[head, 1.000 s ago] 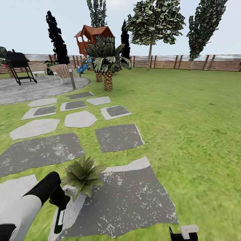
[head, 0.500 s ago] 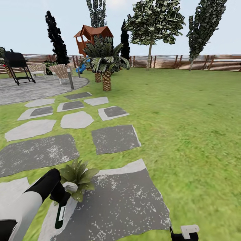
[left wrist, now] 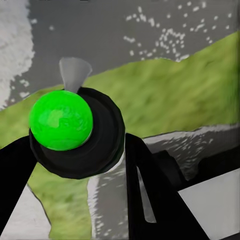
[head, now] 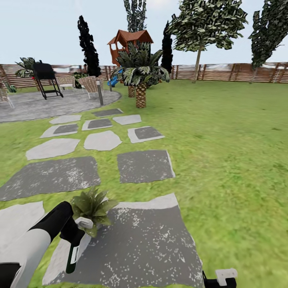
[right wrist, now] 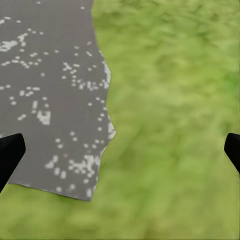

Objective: Pick up the pesticide atomizer in the garden and spray insectifuge to fully cover both potted plants in the garden.

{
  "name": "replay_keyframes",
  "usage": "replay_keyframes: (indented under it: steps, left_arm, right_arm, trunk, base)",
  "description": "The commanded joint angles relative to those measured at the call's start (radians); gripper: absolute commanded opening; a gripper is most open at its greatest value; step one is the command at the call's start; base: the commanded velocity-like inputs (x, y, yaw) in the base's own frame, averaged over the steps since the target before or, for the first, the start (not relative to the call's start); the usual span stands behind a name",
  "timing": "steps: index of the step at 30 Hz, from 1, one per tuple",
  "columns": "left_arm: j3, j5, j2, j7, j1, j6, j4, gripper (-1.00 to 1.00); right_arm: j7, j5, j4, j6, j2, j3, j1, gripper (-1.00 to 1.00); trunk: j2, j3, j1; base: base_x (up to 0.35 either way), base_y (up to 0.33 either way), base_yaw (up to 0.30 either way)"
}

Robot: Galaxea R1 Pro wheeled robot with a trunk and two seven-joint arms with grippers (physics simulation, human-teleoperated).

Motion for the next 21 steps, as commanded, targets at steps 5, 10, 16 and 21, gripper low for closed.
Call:
replay_keyframes:
  steps: [5, 10, 16, 21]
  left_arm:
    - [-0.003, -0.006, 0.0, -0.009, -0.001, 0.005, -0.002, -1.0]
    - [-0.003, -0.007, 0.0, -0.008, 0.001, 0.005, -0.002, -1.0]
    - [-0.003, -0.007, 0.0, -0.007, 0.003, 0.005, -0.002, -1.0]
    - [-0.003, -0.007, 0.002, -0.007, 0.006, 0.005, -0.003, -1.0]
  right_arm:
    - [-0.007, 0.011, 0.002, -0.003, -0.001, -0.004, -0.001, 1.0]
    - [-0.007, 0.011, 0.002, -0.003, -0.001, -0.004, -0.001, 1.0]
    - [-0.008, 0.011, 0.002, -0.003, 0.0, -0.004, -0.001, 1.0]
    - [-0.008, 0.011, 0.002, -0.003, -0.001, -0.004, -0.001, 1.0]
  trunk:
    - [0.0, -0.001, 0.0]
    - [0.0, -0.001, 0.0]
    - [0.0, -0.001, 0.0]
    - [0.0, -0.001, 0.0]
  base:
    - [0.184, -0.242, 0.22]
    - [0.183, -0.236, 0.018]
    - [0.031, -0.268, 0.197]
    - [-0.105, -0.251, 0.273]
